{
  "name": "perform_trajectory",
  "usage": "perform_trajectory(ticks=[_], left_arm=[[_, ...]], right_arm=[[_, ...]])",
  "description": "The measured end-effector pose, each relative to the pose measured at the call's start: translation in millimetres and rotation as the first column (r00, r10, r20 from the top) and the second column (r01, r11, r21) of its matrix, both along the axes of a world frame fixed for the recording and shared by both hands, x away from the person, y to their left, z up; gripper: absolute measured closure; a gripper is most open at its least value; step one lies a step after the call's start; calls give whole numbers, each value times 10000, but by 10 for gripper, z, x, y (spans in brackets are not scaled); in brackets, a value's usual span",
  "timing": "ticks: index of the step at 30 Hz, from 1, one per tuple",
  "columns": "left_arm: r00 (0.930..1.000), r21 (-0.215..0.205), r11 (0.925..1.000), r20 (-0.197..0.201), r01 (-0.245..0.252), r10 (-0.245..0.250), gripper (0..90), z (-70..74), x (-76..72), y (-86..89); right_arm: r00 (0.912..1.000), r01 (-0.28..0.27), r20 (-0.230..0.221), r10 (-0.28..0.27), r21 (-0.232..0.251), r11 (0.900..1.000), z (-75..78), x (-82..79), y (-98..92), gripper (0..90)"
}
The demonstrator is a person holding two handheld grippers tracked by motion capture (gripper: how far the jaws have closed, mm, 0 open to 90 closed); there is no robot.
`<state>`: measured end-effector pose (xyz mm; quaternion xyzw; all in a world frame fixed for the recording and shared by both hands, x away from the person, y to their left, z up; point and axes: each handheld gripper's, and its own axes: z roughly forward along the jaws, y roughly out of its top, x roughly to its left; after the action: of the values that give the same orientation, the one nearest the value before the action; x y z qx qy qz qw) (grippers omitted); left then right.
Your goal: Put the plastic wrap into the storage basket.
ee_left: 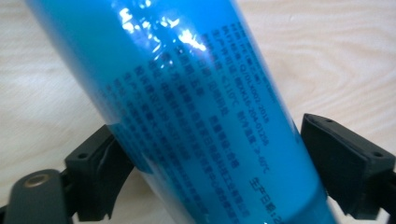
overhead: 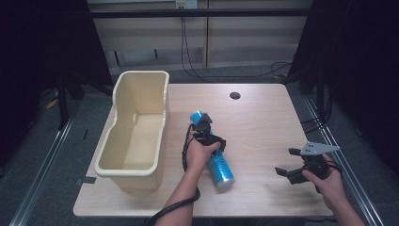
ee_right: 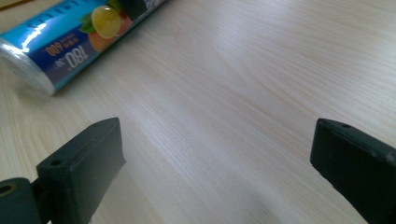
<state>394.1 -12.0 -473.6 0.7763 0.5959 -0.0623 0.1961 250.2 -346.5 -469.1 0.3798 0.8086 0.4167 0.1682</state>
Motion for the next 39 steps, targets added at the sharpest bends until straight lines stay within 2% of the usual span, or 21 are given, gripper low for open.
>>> perform_trajectory(ticks=[4,5,6,7,9,11,14,15,16,17,18,20,23,25,26,27,28,29,36,38,39], left_arm=[[9994,299,9990,-16,340,-340,167,27,-37,78],[9977,585,9960,-107,677,-672,177,49,-47,109],[9977,585,9960,-107,677,-672,185,49,-47,109],[9954,762,9925,-143,960,-952,188,67,-70,132],[9942,912,9902,-275,1061,-1040,198,77,-77,158],[9942,1048,9887,-221,1073,-1055,222,90,-79,204],[9937,937,9892,-137,1123,-1116,230,85,-74,261],[9934,958,9890,138,1123,-1141,224,71,-95,241],[9934,958,9890,138,1123,-1141,216,71,-95,241],[9907,1137,9850,262,1300,-1337,216,72,-103,234],[9867,1288,9813,587,1431,-1515,197,47,-116,201],[9869,1341,9805,544,1437,-1521,196,44,-120,184],[9886,1524,9790,445,1355,-1437,205,30,-124,155],[9917,1358,9841,430,1145,-1213,213,27,-124,159],[9917,1358,9841,430,1145,-1213,218,27,-124,159],[9960,1186,9900,368,768,-817,223,15,-126,165],[9960,1186,9900,368,768,-817,229,15,-126,165],[9985,1220,9914,223,470,-501,239,22,-130,167],[9998,1381,9904,176,6,-31,270,36,-140,134],[9998,1473,9891,-204,56,-26,276,52,-122,151],[9992,1669,9860,-396,57,10,285,65,-123,135]], right_arm=[[9999,104,-27,-104,-21,9999,-9,9,-7,24],[10000,89,8,-89,-64,9999,-5,13,-1,24],[10000,89,8,-89,-64,9999,-5,13,-1,24],[10000,23,15,-23,-20,10000,3,8,10,24],[10000,38,38,-38,-15,10000,8,6,14,24],[10000,27,72,-27,-43,10000,7,10,24,24],[10000,46,81,-46,-53,10000,2,12,35,24],[10000,25,45,-25,-55,10000,2,9,42,24],[10000,25,45,-25,-55,10000,2,9,42,24],[10000,37,61,-37,-68,10000,2,8,42,24],[10000,62,49,-61,-111,9999,0,9,43,24],[10000,66,46,-65,-108,9999,-2,10,43,24],[10000,-5,8,5,-84,10000,-7,8,41,24],[10000,20,3,-20,-53,10000,-4,9,36,24],[10000,14,0,-14,-14,10000,-3,12,35,24],[10000,47,23,-47,-4,10000,-2,14,34,24],[10000,47,23,-47,-4,10000,-2,14,34,24],[10000,37,43,-37,-4,10000,2,13,27,24],[10000,37,18,-38,48,10000,1,11,24,24],[10000,5,28,-5,14,10000,0,14,28,24],[10000,25,57,-26,79,10000,0,18,27,24]])
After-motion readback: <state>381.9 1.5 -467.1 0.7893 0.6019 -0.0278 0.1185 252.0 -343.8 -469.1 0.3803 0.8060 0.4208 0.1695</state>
